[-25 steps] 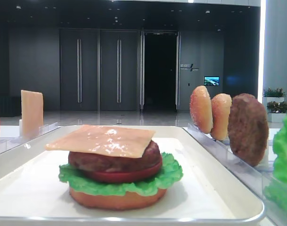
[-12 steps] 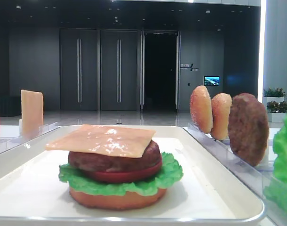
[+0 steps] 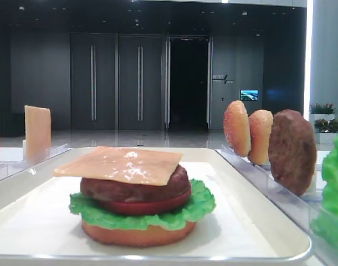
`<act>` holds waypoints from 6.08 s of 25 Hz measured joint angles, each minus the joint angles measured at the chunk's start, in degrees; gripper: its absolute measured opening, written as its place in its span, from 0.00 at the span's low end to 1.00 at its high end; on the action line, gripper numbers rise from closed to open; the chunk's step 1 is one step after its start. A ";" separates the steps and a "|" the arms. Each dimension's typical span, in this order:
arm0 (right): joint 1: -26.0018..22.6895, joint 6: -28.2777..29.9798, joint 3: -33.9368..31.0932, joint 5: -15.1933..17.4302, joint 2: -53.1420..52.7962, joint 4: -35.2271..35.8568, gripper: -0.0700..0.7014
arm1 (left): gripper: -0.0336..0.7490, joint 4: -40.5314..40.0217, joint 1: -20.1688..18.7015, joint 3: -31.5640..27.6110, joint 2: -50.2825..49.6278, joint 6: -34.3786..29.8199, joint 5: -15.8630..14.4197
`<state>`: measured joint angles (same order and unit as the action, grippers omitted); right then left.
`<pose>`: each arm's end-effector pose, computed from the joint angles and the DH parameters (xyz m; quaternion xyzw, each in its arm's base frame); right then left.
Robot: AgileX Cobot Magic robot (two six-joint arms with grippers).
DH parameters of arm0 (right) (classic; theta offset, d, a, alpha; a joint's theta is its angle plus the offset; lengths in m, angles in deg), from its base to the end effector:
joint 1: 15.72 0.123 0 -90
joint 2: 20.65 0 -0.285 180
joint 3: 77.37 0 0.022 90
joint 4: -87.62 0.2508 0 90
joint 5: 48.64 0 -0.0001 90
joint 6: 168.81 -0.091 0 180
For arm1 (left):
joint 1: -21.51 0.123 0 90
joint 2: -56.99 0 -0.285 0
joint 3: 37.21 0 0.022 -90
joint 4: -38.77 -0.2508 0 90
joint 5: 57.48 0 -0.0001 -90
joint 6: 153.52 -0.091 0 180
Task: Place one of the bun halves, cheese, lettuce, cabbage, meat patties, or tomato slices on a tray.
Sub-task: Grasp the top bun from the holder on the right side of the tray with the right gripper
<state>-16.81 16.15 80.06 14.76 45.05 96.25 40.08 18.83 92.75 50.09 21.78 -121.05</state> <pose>0.1760 0.0089 0.3331 -0.0165 0.9668 0.0605 0.2476 -0.0065 -0.0016 0.2662 0.0565 0.8663 -0.0027 0.4962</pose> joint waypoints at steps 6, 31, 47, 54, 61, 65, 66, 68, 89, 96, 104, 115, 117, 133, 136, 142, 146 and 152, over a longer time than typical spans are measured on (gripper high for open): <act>0.00 0.00 12.22 2.54 10.11 0.00 0.67 | 0.73 0.00 0.00 0.00 0.00 0.00 0.00; 0.00 1.83 48.10 6.59 44.88 0.00 0.67 | 0.73 0.00 0.00 0.00 0.00 0.02 0.00; 6.42 -3.58 51.04 6.55 49.46 -3.76 0.67 | 0.73 0.05 0.00 0.00 0.00 0.02 0.00; 12.14 -7.95 51.04 4.84 49.46 -4.32 0.67 | 0.73 0.05 0.00 0.00 0.00 0.02 0.00; 17.05 -11.24 51.04 0.81 49.57 -3.88 0.67 | 0.73 0.05 0.00 0.00 0.00 0.02 0.00; 18.95 -11.69 51.53 -0.20 50.95 -2.34 0.67 | 0.73 0.05 0.00 0.00 0.00 0.02 0.00; 19.31 -11.69 51.53 -0.32 51.42 -1.85 0.67 | 0.73 0.05 0.00 0.00 0.00 0.02 0.00; 19.89 -11.76 51.77 -0.46 52.33 -1.42 0.67 | 0.73 0.05 0.00 0.00 0.00 0.02 0.00; 21.24 -13.12 52.08 -0.93 58.74 -1.48 0.67 | 0.73 0.05 0.00 0.00 0.00 0.02 0.00; 21.24 -13.23 52.08 -1.30 60.99 -1.48 0.67 | 0.73 0.05 0.00 0.00 0.00 0.02 0.00; 21.24 -13.27 52.13 -2.91 62.25 -1.54 0.67 | 0.73 0.05 0.00 0.00 0.00 0.02 0.00; 21.24 -13.27 52.13 -3.45 64.53 -1.55 0.67 | 0.73 0.05 0.00 0.00 0.00 0.02 0.00; 21.24 -13.27 52.13 -3.45 64.81 -1.70 0.67 | 0.73 0.05 0.00 0.00 0.00 0.02 0.00; 21.34 -13.29 52.13 -3.76 64.81 -4.98 0.44 | 0.73 0.05 0.00 0.00 0.00 0.02 0.00; 21.40 -13.34 52.13 -3.63 64.81 -4.92 0.40 | 0.73 0.05 0.00 0.00 0.00 0.02 0.00; 21.40 -13.36 52.18 -3.43 64.81 -4.92 0.40 | 0.73 0.05 0.00 0.00 0.00 0.02 0.00; 21.40 -13.30 52.18 -3.48 64.81 -4.86 0.40 | 0.73 0.05 0.00 0.00 0.00 0.02 0.00; 21.40 -13.30 52.18 -2.35 64.11 -4.75 0.40 | 0.73 0.05 0.00 0.00 0.00 0.02 0.00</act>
<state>4.59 2.84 132.24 12.41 109.17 91.50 40.12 18.83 92.75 50.09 21.81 -121.05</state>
